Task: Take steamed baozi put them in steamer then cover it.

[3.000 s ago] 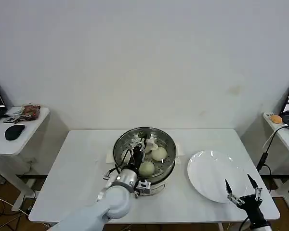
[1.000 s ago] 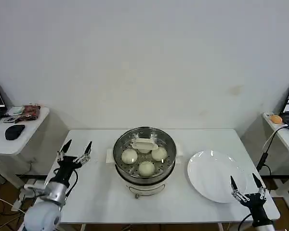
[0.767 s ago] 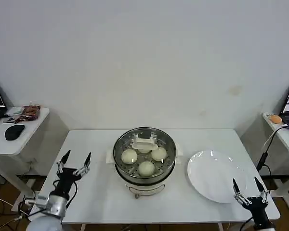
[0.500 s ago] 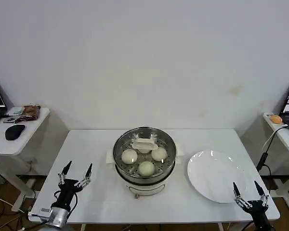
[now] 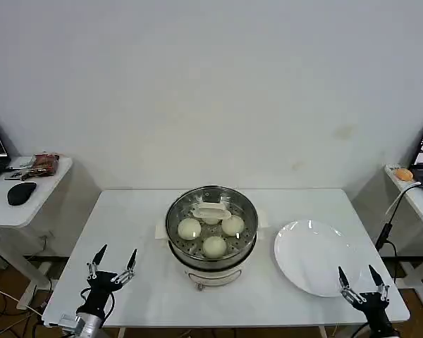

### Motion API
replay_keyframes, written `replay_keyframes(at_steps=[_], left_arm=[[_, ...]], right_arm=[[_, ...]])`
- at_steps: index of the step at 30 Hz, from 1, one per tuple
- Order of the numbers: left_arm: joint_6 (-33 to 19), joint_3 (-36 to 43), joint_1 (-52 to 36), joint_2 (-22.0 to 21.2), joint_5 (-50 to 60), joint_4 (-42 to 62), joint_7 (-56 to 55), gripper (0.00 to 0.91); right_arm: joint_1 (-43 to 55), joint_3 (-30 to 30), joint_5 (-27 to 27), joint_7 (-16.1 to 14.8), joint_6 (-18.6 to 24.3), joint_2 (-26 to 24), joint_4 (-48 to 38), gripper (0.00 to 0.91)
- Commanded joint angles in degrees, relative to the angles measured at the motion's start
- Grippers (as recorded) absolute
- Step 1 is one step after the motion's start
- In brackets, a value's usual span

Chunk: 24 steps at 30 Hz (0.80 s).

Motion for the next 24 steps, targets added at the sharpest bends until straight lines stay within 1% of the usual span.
replay_keyframes(at_steps=[1, 5, 8, 12, 24], left_arm=[[-0.5, 0.1, 0.9, -0.2, 0.7, 0.3, -0.2, 0.907], [-0.3, 0.3, 0.9, -0.2, 0.7, 0.0, -0.3, 0.907], [-0.2, 0.5, 0.7, -0.1, 0.8, 0.0, -0.4, 0.907], [-0.1, 0.7, 0.6, 0.0, 0.7, -0.2, -0.5, 0.907], [0.2, 1.0, 0.4, 0.0, 0.5, -0.7, -0.5, 0.907]], right_arm=[[1.1, -1.4, -2.3, 1.5, -1.5, 0.8, 0.2, 0.907], [1.7, -2.7, -6.2, 3.2, -0.5, 2.3, 0.4, 0.907], [1.7, -3.8, -8.1, 4.0, 0.2, 3.5, 0.6, 0.907], [1.7, -4.2, -8.7, 4.9, 0.1, 3.9, 1.0, 0.907], [2.3, -4.8, -9.3, 5.4, -0.3, 4.2, 0.9, 0.907]])
